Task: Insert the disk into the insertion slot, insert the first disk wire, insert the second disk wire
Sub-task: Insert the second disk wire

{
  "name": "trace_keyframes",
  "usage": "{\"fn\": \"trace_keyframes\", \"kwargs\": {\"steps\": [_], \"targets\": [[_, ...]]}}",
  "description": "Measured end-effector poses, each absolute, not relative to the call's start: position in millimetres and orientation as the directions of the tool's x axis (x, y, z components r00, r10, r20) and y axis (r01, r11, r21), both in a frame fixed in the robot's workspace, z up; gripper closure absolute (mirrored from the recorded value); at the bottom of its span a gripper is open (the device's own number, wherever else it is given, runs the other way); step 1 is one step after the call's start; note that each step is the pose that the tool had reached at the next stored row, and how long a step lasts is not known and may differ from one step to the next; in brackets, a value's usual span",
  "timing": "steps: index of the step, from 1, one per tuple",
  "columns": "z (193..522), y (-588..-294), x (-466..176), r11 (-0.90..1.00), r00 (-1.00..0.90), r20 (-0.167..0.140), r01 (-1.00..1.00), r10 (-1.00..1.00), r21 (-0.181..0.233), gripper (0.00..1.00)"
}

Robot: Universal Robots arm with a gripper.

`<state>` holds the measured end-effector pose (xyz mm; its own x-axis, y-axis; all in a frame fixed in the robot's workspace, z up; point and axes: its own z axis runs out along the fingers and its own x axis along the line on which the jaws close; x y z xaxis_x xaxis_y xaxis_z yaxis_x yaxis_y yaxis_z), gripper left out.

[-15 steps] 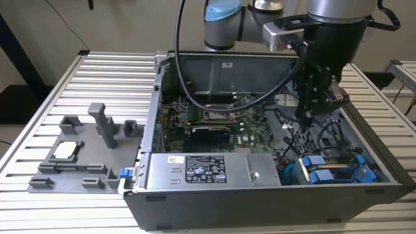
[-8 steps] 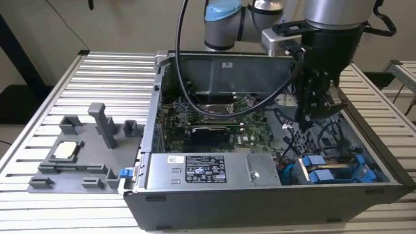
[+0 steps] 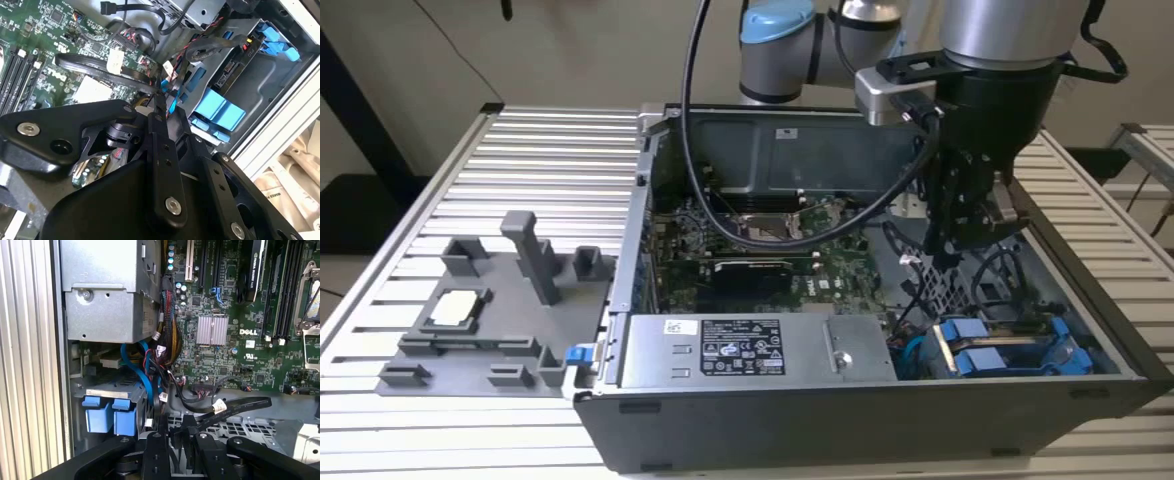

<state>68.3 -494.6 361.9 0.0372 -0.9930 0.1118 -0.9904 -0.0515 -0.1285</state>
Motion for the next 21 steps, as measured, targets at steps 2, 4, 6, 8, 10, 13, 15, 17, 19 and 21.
{"fn": "trace_keyframes", "kwargs": {"steps": [2,4,6,8,10,13,15,17,19,21], "targets": [[361.7,-494.6,68.3,-0.051,0.037,0.112,-0.990,-0.993,-0.129,0.73],[361.6,-494.6,68.3,-0.051,0.037,0.112,-0.990,-0.993,-0.129,0.73],[361.6,-494.6,68.3,-0.051,0.037,0.111,-0.990,-0.993,-0.129,0.73],[361.6,-494.6,68.3,-0.051,0.037,0.111,-0.990,-0.993,-0.129,0.73],[361.6,-494.6,68.3,-0.051,0.037,0.111,-0.990,-0.993,-0.129,0.75],[361.6,-494.6,68.3,-0.051,0.037,0.110,-0.990,-0.993,-0.129,0.82],[361.6,-494.6,68.3,-0.051,0.037,0.110,-0.990,-0.993,-0.129,0.82],[361.6,-494.6,68.3,-0.051,0.037,0.110,-0.990,-0.993,-0.129,0.84],[361.6,-494.6,68.3,-0.051,0.037,0.110,-0.990,-0.993,-0.129,0.84],[361.6,-494.8,68.3,-0.051,0.037,0.110,-0.990,-0.993,-0.129,0.84]]}}
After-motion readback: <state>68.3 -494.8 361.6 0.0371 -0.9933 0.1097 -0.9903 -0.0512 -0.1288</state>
